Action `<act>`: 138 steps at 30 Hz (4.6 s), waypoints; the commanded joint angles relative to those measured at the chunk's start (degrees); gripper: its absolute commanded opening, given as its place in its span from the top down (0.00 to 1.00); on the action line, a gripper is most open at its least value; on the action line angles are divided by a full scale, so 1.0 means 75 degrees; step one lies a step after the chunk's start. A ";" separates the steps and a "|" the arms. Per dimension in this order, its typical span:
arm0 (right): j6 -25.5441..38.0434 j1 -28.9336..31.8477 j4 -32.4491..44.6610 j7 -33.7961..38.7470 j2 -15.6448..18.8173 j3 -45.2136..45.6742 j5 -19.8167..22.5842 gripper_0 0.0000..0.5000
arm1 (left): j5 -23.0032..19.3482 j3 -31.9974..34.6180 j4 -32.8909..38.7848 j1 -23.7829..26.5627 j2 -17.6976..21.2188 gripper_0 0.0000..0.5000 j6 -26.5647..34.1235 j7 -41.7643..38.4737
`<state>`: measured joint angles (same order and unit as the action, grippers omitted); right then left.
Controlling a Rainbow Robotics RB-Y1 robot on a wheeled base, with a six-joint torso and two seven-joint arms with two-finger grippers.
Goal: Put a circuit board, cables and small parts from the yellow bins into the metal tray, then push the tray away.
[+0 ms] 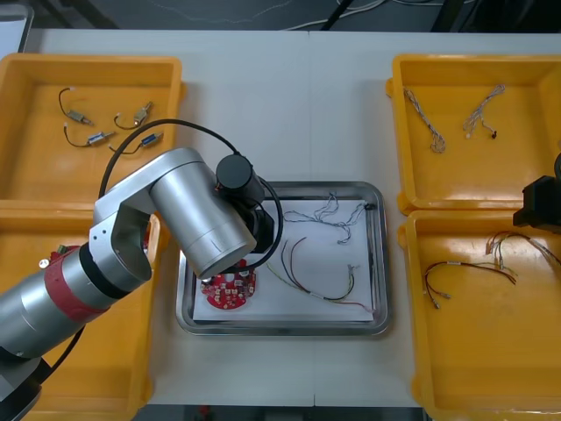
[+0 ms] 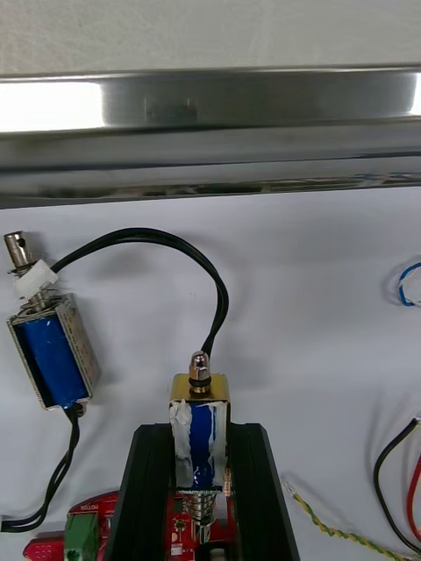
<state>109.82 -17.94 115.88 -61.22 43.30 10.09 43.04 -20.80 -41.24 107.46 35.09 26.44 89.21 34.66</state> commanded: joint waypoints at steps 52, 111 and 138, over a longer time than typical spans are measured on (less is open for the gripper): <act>0.0024 0.0060 0.0205 0.0264 0.0321 0.0248 -0.0055 0.00 | -0.1036 0.1596 0.1129 0.0114 -0.0150 0.00 0.2132 0.0395; -0.0662 -0.2471 0.1213 0.0123 -0.0007 -0.5412 0.1152 0.00 | -0.4153 0.6647 0.3590 -0.3753 0.4244 0.00 0.1054 0.3172; -0.2197 -0.4827 0.0334 -0.0298 -0.1648 -0.9209 0.0555 0.00 | -0.3942 0.6658 0.3555 -0.3835 0.4244 0.00 0.1183 0.3418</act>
<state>94.78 -51.66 117.98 -61.26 32.90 -55.85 48.43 -51.04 7.13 132.88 7.38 55.70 97.63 56.85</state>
